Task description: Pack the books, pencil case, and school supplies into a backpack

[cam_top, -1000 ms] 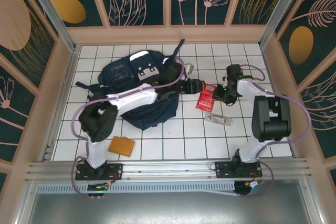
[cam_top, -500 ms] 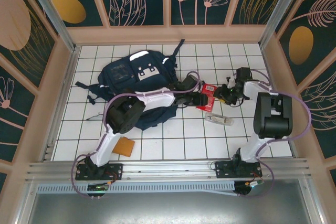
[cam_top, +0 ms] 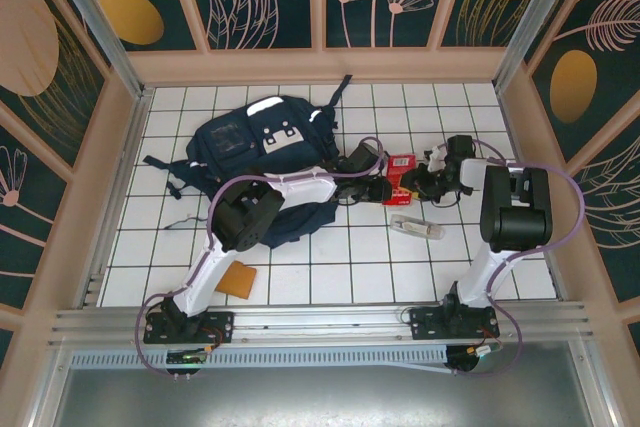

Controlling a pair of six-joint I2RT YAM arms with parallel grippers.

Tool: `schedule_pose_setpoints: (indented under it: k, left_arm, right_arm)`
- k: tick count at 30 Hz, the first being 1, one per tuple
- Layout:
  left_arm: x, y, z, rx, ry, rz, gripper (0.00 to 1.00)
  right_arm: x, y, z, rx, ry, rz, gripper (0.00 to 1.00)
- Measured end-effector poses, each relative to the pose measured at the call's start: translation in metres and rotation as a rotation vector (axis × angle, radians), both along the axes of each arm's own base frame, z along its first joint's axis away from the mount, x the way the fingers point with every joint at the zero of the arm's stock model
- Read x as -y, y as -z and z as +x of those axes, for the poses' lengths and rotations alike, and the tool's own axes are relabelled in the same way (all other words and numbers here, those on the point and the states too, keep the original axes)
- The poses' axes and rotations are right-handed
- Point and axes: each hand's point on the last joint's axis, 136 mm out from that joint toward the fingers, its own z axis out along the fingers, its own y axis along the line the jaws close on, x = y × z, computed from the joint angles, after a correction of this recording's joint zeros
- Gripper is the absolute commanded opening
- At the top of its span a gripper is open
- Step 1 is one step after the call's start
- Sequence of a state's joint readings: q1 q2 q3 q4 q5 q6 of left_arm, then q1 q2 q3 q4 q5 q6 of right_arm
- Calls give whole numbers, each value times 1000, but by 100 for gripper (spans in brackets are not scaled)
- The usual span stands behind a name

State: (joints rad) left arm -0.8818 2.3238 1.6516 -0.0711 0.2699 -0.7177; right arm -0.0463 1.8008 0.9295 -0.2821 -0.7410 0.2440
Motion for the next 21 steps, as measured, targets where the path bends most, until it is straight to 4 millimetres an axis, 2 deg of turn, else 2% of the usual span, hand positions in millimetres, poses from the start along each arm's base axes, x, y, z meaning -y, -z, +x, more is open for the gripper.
schedule_pose_setpoints:
  k: [5,8,10,13,16,17,18,19,21]
  left_arm:
    - [0,-3,-2,29,41,10,38]
    - [-11,-18,-5,66,68,60,44]
    - [-20,-48,-5,130,87,84,50]
    - [-38,-116,-2,284,105,104,60]
    - [-67,-188,-4,461,107,143,65]
    - [-75,-199,-4,498,109,163,71]
    - [-87,-207,-5,531,106,198,73]
    - [-96,-207,-5,544,110,237,74]
    - [-115,-186,-4,530,124,347,75]
  right_arm:
    - [-3,-9,1,27,4,27,0]
    - [0,-26,0,62,36,8,0]
    - [4,-43,3,108,64,-11,0]
    - [13,-75,9,198,114,-48,0]
    - [20,-102,12,275,156,-79,0]
    - [22,-109,12,292,166,-86,0]
    - [23,-114,11,303,171,-89,0]
    - [23,-117,11,311,176,-91,0]
    - [24,-123,8,318,181,-94,0]
